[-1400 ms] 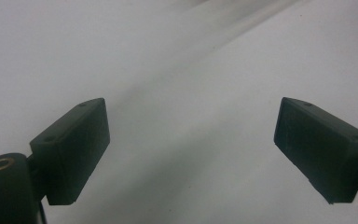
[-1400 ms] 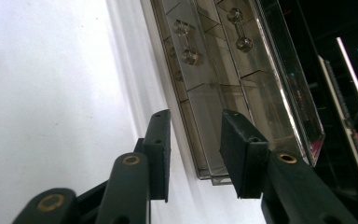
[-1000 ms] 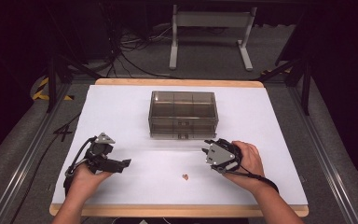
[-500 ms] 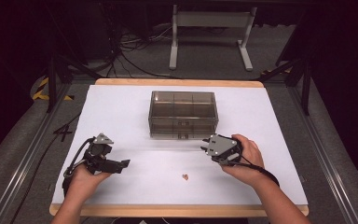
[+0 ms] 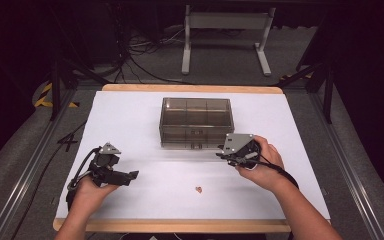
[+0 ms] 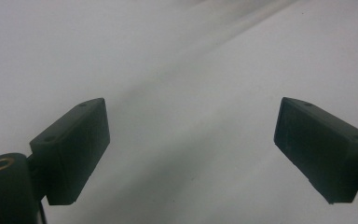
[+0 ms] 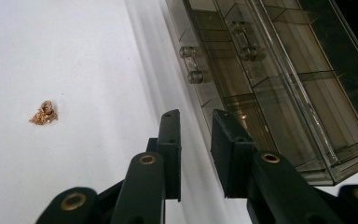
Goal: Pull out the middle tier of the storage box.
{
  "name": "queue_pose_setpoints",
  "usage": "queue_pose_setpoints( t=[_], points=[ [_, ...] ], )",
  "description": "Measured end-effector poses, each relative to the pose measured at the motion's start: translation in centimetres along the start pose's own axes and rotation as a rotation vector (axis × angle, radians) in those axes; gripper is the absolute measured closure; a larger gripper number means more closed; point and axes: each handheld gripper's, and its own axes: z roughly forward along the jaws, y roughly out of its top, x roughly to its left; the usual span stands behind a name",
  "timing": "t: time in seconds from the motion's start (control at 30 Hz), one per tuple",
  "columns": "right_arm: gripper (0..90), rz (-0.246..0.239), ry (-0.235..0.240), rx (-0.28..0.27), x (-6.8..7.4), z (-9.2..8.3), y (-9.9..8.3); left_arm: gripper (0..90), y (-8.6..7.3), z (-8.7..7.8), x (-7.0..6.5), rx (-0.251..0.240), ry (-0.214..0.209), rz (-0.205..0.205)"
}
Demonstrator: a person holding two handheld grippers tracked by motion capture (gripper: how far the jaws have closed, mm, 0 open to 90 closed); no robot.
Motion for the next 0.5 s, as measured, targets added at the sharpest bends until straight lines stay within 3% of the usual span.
queue_pose_setpoints(
  t=[0.27, 0.5],
  points=[
    [74.1, 0.044, 0.058, 0.015, -1.3, -0.1, 0.3, 10.8, 0.1, 0.1, 0.0, -0.001, 0.001, -0.001],
    [74.5, 0.064, 0.111, 0.062, -2.5, 0.3, 0.5, 10.8, 0.1, 0.1, 0.1, 0.0, -0.003, -0.003]
  ],
)
